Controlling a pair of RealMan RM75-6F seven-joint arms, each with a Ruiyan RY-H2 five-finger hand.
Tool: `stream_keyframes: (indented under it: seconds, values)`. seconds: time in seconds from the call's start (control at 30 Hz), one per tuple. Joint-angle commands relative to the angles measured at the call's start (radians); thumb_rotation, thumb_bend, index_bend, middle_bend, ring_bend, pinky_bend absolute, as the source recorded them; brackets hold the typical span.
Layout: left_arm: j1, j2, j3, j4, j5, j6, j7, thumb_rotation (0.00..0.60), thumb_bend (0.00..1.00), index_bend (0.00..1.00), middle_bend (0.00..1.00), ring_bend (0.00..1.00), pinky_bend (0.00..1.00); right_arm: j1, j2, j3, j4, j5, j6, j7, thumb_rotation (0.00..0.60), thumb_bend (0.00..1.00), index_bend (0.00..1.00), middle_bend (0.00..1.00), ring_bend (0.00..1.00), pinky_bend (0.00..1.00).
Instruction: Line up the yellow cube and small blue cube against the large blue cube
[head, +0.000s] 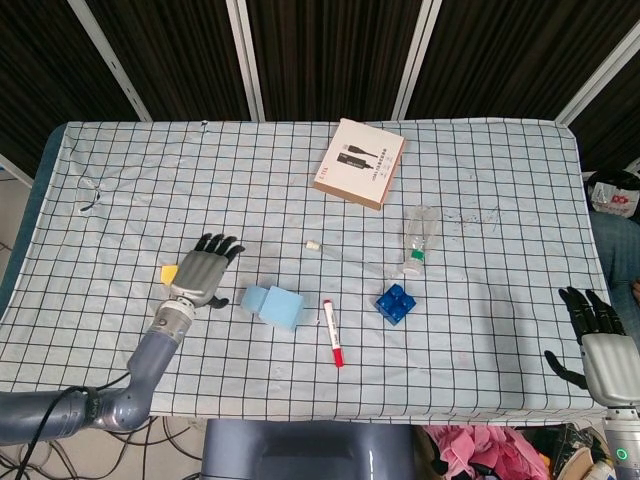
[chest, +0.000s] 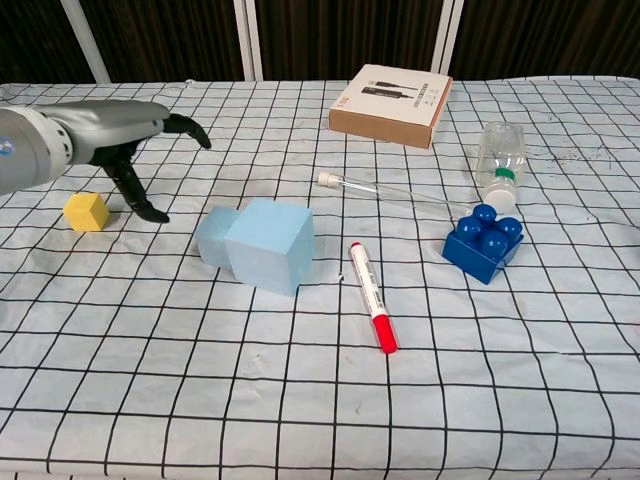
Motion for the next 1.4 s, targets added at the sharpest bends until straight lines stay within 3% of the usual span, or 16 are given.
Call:
stream_keyframes:
  seconds: [0.03, 0.2, 0.53, 1.4]
  values:
    - [0.028, 0.042, 0.007, 0.059, 0.015, -0.05, -0.064, 0.6, 0.16, 0.19, 0.07, 0.0, 0.0, 0.001, -0.001, -0.001, -0.003, -0.002, -0.001, -0.006, 0.6, 0.22, 0.0, 0.05, 0.0, 0.11]
    - [0.051, 0.061, 0.018, 0.155, 0.027, -0.131, -0.15, 0.6, 0.16, 0.23, 0.07, 0.0, 0.0, 0.004, -0.006, -0.002, -0.006, -0.001, -0.009, -0.021, 0.6, 0.22, 0.0, 0.05, 0.0, 0.11]
    - [0.083, 0.039, 0.039, 0.262, 0.02, -0.162, -0.183, 0.6, 0.19, 0.35, 0.07, 0.0, 0.0, 0.007, -0.012, -0.001, -0.002, 0.004, -0.018, -0.03, 0.6, 0.22, 0.0, 0.05, 0.0, 0.11]
    - [0.088, -0.042, 0.017, 0.351, -0.042, -0.168, -0.131, 0.6, 0.31, 0.47, 0.12, 0.0, 0.0, 0.005, -0.012, 0.002, 0.011, 0.009, -0.02, -0.012, 0.6, 0.22, 0.0, 0.05, 0.0, 0.11]
